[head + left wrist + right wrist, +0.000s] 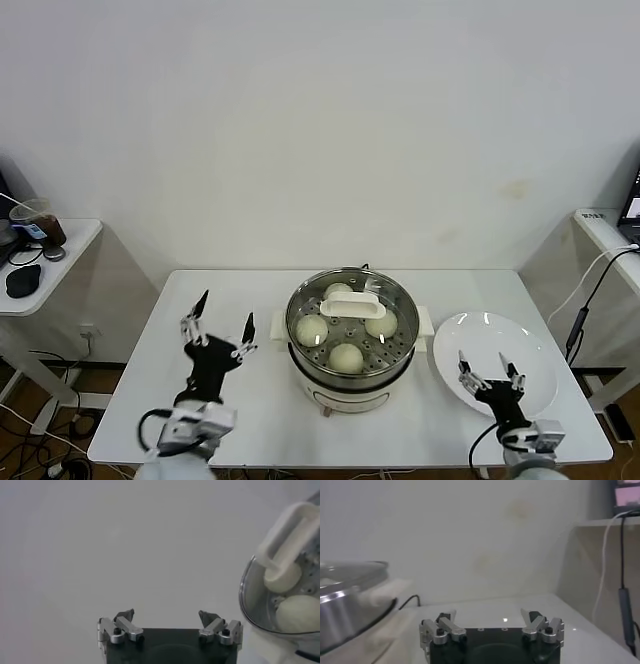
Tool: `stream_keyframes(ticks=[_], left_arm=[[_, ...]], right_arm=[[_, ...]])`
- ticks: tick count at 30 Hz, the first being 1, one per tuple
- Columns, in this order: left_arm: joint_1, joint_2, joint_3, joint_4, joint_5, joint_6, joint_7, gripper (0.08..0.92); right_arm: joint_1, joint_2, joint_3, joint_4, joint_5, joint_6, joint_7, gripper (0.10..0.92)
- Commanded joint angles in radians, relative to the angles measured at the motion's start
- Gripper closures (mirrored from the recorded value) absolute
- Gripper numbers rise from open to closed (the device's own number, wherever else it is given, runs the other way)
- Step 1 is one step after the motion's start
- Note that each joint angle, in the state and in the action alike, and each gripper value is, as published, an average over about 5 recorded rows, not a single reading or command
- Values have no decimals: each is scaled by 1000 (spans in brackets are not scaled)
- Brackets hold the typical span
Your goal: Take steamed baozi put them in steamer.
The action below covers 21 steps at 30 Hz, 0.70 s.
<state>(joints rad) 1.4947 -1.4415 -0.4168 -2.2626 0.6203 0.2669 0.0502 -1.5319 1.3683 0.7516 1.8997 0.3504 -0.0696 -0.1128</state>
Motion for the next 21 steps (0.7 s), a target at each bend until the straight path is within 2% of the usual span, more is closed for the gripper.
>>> stream_keyframes(ticks=[1,7,14,21], left_arm=[[196,-14,-229,132,-599,-323,-96,177],[225,6,-213,140,-651,-257,-51,177],[268,12,-188,74,-655,-225,-22,177],[295,1,-169,29,-652,-197,-26,177]], right_arm=[[-94,19,-21,58,-37,7,-2,203],[-116,47,10,82,-77,-40,-12,203],[-139,75,32,114,-118,-65,-18,203],[-180,75,51,166,-140,-101,-24,203]])
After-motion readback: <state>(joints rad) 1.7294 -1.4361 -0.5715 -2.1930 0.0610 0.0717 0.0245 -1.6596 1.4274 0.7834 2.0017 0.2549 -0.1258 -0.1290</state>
